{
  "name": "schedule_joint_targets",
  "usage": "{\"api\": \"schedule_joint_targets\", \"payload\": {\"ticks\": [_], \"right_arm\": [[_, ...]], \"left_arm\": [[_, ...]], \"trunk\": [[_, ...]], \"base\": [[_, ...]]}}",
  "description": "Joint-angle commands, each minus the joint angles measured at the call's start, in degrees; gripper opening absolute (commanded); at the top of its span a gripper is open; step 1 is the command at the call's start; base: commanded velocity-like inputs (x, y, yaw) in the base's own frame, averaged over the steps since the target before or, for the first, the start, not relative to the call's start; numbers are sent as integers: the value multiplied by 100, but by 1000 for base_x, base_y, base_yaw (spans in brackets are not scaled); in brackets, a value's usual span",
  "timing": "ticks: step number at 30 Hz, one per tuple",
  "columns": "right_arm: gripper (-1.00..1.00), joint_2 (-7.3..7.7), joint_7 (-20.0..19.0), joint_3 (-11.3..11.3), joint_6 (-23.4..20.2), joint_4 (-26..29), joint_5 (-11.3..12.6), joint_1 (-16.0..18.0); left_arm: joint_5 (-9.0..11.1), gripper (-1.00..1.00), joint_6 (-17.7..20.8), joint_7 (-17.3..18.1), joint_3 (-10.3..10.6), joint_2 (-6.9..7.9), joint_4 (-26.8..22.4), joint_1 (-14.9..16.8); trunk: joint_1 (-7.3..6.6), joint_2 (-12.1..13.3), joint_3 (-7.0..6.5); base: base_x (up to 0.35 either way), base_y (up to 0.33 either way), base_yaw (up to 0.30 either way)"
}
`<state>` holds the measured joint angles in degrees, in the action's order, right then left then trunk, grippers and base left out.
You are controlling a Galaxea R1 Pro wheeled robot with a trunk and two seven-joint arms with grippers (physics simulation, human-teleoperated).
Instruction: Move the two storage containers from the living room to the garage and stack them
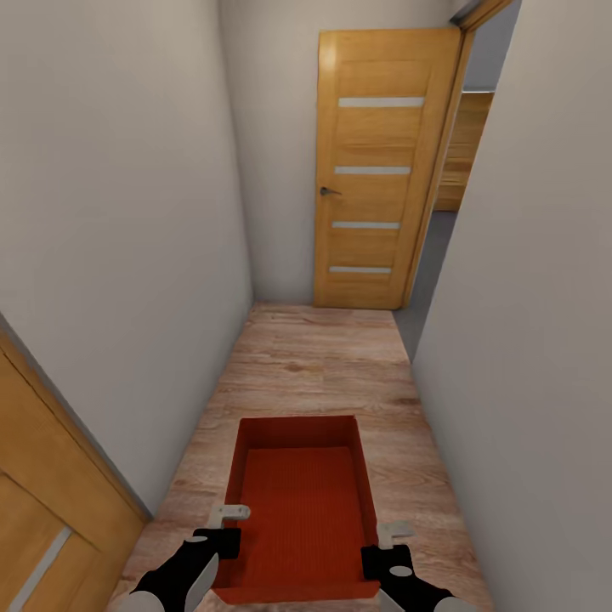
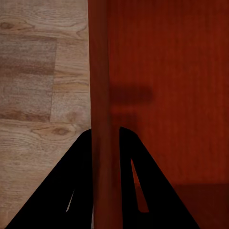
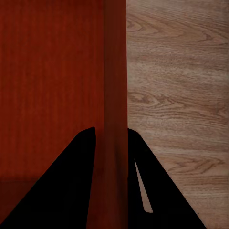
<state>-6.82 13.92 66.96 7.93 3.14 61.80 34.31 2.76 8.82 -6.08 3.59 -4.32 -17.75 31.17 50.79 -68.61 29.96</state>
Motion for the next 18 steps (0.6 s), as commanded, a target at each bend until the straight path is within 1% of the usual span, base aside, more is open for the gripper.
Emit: {"api": "schedule_joint_targets", "payload": {"ticks": [1, 18], "right_arm": [[-100, 146, 49, 7, 156, -24, 16, 5], [-100, 146, 49, 1, 156, -24, 16, 5]], "left_arm": [[-21, -100, 41, -51, -42, 72, 8, 1], [-22, -100, 41, -51, -42, 72, 8, -3]], "trunk": [[3, -3, 5], [3, -3, 5]], "base": [[324, 0, 0], [325, 0, 0]]}}
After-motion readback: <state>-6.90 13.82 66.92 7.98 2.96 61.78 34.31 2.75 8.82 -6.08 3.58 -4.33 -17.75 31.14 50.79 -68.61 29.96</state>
